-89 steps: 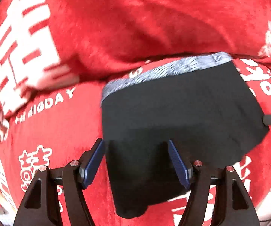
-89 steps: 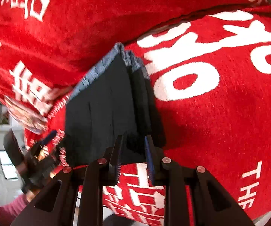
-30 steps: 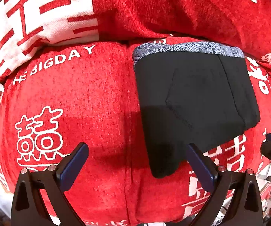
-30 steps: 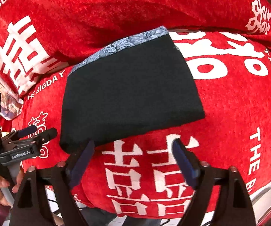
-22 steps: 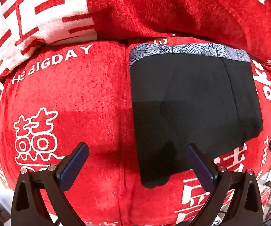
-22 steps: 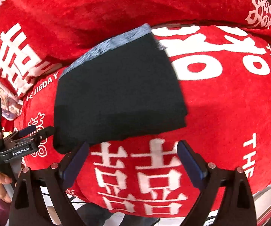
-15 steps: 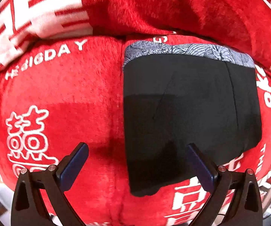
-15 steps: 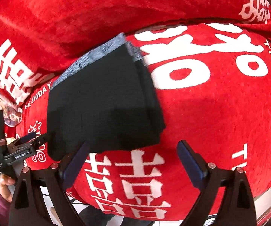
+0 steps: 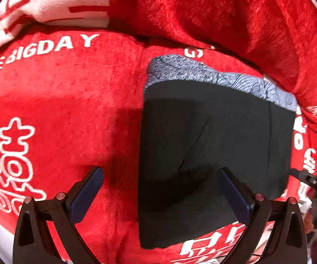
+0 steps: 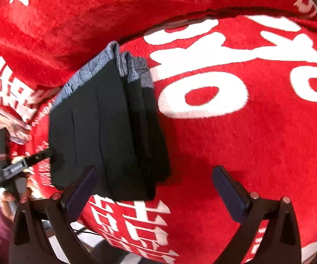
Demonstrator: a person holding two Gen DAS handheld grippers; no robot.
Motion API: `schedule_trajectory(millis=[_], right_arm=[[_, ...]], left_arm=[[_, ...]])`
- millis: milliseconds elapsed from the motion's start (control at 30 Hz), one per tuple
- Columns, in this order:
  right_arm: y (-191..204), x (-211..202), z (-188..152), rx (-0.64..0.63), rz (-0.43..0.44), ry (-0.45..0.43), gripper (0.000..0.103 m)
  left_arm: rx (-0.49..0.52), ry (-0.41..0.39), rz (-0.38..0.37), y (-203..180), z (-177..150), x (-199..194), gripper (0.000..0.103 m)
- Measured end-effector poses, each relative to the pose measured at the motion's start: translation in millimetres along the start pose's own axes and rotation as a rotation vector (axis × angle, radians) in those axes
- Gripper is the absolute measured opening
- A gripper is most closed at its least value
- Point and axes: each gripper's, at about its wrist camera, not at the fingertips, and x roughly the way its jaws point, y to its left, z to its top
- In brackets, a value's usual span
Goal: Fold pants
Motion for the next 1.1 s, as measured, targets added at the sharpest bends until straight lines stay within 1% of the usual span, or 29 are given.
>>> schedule_trajectory(millis=[33,100,167,233,333,467,567,700,767,800,833,867,900,933,967,1033,1100], right_arm=[[-3.0,3.5,5.1,0.009,0.04,0.008,0.103],[-3.4,8.9,13.4,-0.006,0.086,0.018,0.103],[-0.4,14.2,20.8,-0.047,0.114,0.024,0.103],[3.2,20.9,26.1,-0.086,0.147,0.034,0.103],[7.2,34.3,34.5,-0.139,0.208,0.062,0.103],[7.0,52.6,42.0,-0.15,0.293,0.111,0.103],[12.2,66.8,48.2,-0.146,0.364,0.127,0.103],[9.1,71.8,51.2,-0.118,0.378,0.107,0.103],[3.6,71.2,52.1,-0.052,0.39,0.095,0.099],[1.1,70.9,51.8,-0.023,0.385,0.094,0.089],[-3.7,68.7,51.4,0.01,0.348,0.093,0.072],[-5.9,67.4,50.8,0.018,0.348,0.099,0.069],[-7.3,65.4,50.0,0.018,0.36,0.101,0.063],[-6.6,62.5,48.7,0.009,0.363,0.097,0.059],[-3.8,58.8,47.7,0.001,0.362,0.093,0.056],[1.0,49.4,44.9,0.0,0.377,0.076,0.05],[4.8,40.3,41.6,0.003,0.406,0.064,0.048]], left_arm=[[0.001,0.003,-0.018,1.2,2.1,1.9,0.103],[0.016,0.007,-0.047,2.4,7.3,7.5,0.103],[0.027,0.02,-0.08,2.2,12.4,14.1,0.103],[0.041,0.028,-0.129,2.8,17.6,21.5,0.103],[0.07,0.03,-0.172,-0.1,23.7,31.8,0.103],[0.076,0.027,-0.206,-5.3,29.9,45.6,0.103],[0.067,0.026,-0.23,-12.0,32.7,54.3,0.103],[0.039,0.031,-0.241,-14.3,34.1,62.7,0.103],[0.007,0.053,-0.255,-10.8,33.9,63.7,0.103],[-0.001,0.052,-0.258,-10.7,32.4,62.7,0.1],[0.003,0.043,-0.258,-13.1,30.8,60.8,0.096],[0.019,0.024,-0.248,-17.1,28.5,56.1,0.093],[0.032,0.007,-0.242,-18.1,25.2,49.6,0.087],[0.043,-0.01,-0.236,-19.4,20.7,43.2,0.08],[0.048,-0.019,-0.233,-20.2,18.8,38.9,0.077],[0.052,-0.048,-0.237,-20.1,12.6,23.7,0.068],[0.053,-0.061,-0.252,-18.9,7.4,10.4,0.066]])
